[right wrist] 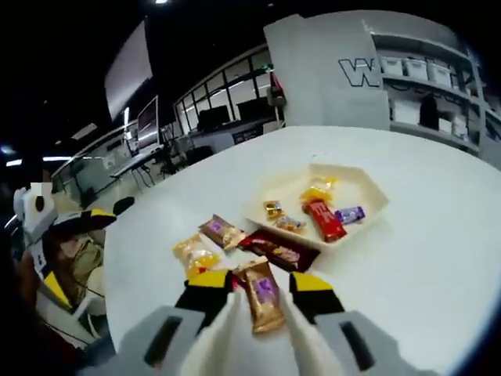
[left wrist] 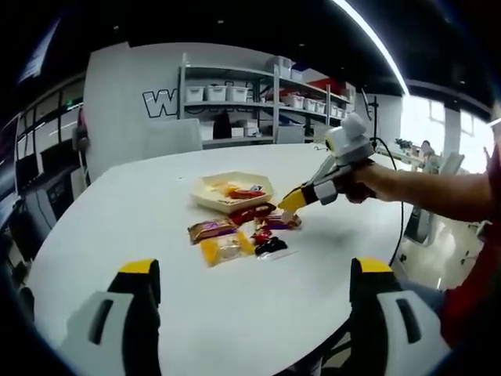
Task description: Place the target food into the container with the food tongs after gripping and lifting it, then release it inside without dropping or visibly crushing the food.
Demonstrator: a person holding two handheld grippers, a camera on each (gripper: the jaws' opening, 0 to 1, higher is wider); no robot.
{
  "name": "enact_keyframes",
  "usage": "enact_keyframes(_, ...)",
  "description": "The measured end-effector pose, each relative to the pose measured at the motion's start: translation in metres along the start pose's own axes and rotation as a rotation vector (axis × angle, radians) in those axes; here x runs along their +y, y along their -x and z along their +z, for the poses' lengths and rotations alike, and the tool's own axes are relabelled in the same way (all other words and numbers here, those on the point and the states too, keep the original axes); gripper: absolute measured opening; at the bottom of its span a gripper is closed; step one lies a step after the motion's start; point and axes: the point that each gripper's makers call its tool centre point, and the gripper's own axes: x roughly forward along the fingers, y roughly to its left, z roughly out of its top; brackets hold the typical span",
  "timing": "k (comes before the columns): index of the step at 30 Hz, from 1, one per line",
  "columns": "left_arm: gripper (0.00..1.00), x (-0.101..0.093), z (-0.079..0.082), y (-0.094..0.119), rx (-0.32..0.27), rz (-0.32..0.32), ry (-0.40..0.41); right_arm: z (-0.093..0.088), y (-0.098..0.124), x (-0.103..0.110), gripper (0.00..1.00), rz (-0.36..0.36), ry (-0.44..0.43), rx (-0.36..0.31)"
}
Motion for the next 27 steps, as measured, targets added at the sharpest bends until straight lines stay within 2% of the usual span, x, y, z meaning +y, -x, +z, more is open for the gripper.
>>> enact_keyframes(4,0.99,-0.001,0.002,0.000,-0.006,0.000,-0.001,0.004,-0.006,0.005,0.24,0.019,0.006,-0.008)
enact_keyframes(8,0.99,0.001,0.002,0.002,-0.009,0.005,0.006,0.005,-0.016,0.007,0.24,0.018,0.064,-0.003)
enact_keyframes(11,0.99,0.002,0.000,0.002,-0.002,0.009,0.002,0.002,-0.021,0.007,0.24,0.023,0.073,0.010)
enact_keyframes(14,0.99,0.003,0.000,0.003,-0.002,0.011,0.006,-0.004,-0.023,0.005,0.25,0.011,0.122,0.022)
enact_keyframes(16,0.99,0.003,-0.001,0.002,0.000,0.011,0.006,-0.011,-0.024,0.003,0.25,-0.003,0.125,0.056)
enact_keyframes(17,0.99,0.003,-0.001,0.002,0.000,0.011,0.005,-0.006,-0.023,0.004,0.25,0.009,0.164,0.021)
enact_keyframes(19,0.99,0.003,0.000,0.002,-0.002,0.010,0.007,-0.010,-0.022,0.003,0.25,0.006,0.146,0.039)
enact_keyframes(27,0.99,0.002,-0.002,0.001,0.005,0.006,0.003,-0.009,-0.022,0.002,0.16,-0.004,0.134,0.028)
